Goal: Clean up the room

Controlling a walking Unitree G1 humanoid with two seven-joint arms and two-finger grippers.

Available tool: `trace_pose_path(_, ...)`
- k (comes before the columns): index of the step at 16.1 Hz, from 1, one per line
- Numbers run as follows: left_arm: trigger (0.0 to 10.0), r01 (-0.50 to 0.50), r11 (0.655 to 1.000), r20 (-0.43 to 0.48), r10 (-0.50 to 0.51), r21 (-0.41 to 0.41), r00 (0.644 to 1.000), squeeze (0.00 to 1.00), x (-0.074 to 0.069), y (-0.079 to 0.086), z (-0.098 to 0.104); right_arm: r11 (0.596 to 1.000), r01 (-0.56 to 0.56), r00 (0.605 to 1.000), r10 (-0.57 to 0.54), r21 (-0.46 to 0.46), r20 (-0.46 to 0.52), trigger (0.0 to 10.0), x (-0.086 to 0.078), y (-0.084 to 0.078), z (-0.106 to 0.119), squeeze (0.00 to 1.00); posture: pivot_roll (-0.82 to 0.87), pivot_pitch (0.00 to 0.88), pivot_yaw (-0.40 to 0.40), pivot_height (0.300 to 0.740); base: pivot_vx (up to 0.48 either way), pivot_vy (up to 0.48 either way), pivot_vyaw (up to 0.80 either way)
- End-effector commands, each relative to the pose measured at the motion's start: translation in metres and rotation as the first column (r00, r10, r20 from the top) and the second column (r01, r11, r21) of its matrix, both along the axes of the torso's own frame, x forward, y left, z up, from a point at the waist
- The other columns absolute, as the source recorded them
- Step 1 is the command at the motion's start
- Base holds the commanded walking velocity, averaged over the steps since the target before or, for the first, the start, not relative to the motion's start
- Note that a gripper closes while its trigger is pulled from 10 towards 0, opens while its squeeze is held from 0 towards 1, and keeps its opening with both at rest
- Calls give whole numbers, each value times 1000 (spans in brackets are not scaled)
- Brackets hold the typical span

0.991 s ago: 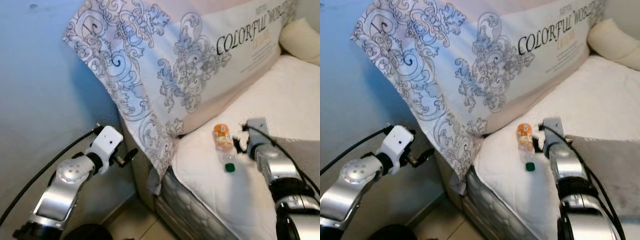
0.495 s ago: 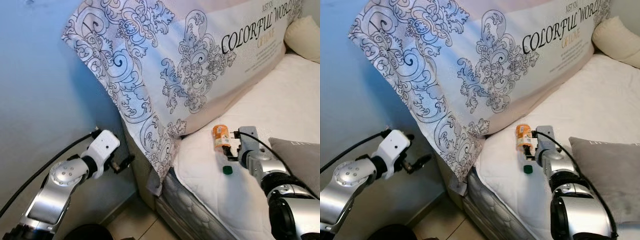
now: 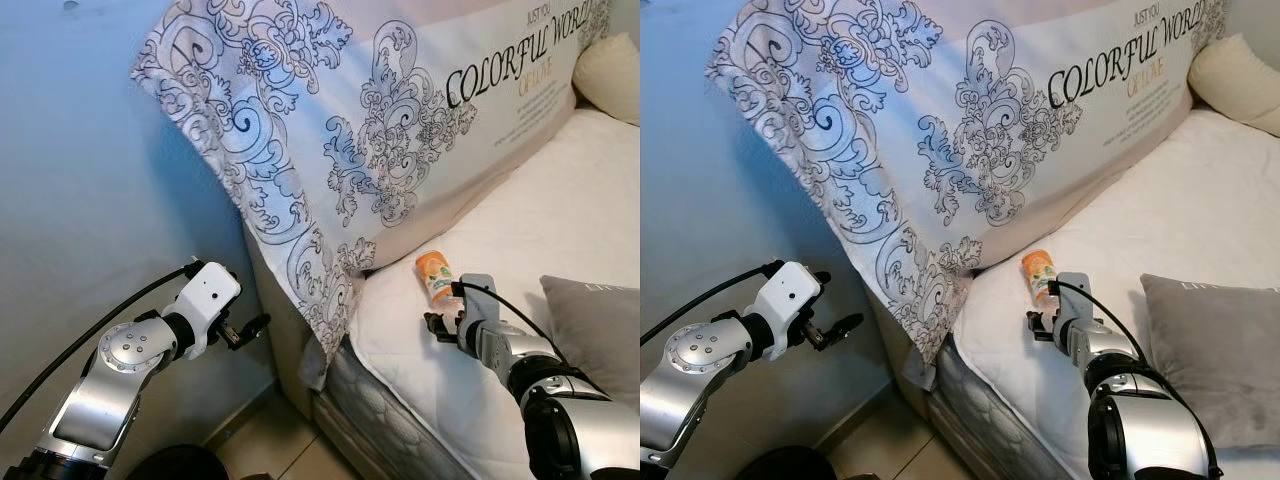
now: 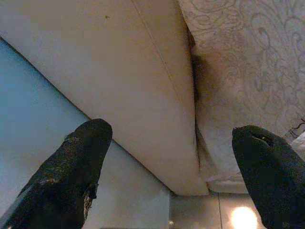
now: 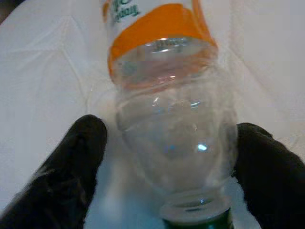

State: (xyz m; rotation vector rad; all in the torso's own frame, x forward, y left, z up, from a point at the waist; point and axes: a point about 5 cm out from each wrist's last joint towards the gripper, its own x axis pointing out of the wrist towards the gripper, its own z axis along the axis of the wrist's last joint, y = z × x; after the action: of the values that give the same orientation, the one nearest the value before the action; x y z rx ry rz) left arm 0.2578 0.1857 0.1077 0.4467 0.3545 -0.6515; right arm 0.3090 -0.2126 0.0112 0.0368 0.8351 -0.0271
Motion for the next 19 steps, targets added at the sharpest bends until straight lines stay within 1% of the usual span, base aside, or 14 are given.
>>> trace_pose_path(1,10000,14,1000,-2,-14,3,1000,0,-1,-2,1,1000,20,1000,-20,22,-8,0,-3,0,-4,0,44,0,42,740,0,0,0)
trace_pose_path(4,10000,11,1000,-10,-11,-6,1000,0,-3,-3,0,999,22,1000,-23,32,7,0,-2,0,-2,0,45,0,42,740,0,0,0)
trace_pose_path(7,10000,11,1000,-16,-11,-10,1000,0,-5,-2,-1,1000,17,1000,-17,21,-2,0,-2,-1,-2,0,60,0,34,740,0,0,0)
trace_pose_path(9,10000,4,1000,-19,-4,-10,1000,0,-8,1,-1,997,50,999,-50,54,0,0,-3,-1,-2,0,69,0,26,740,0,0,0)
trace_pose_path(11,10000,-11,1000,-21,11,-23,1000,0,-12,2,-1,994,64,997,-68,92,37,0,-1,0,-1,0,60,0,29,740,0,0,0)
trace_pose_path(12,10000,-28,999,-21,27,-44,999,0,-12,2,-1,993,57,996,-64,103,66,0,1,1,1,0,52,0,36,740,0,0,0)
trace_pose_path(14,10000,-51,996,-17,50,-69,999,0,-14,2,-1,993,62,992,-73,106,106,0,2,1,2,0,49,0,31,740,0,0,0)
trace_pose_path(16,10000,-136,987,17,138,-81,990,0,-17,4,-2,985,65,980,-93,158,173,0,3,2,7,0,51,0,17,740,0,0,0)
trace_pose_path(17,10000,-190,976,39,195,-105,980,0,-18,3,-2,981,66,972,-105,182,212,0,0,2,9,0,48,0,13,740,0,0,0)
trace_pose_path(18,10000,-278,951,66,288,-135,955,0,-15,4,0,978,79,960,-127,191,250,0,-8,4,12,0,36,0,13,740,0,0,0)
trace_pose_path(19,10000,-305,941,68,317,-146,946,0,-15,4,0,977,85,954,-137,198,266,0,-12,6,13,0,36,0,13,740,0,0,0)
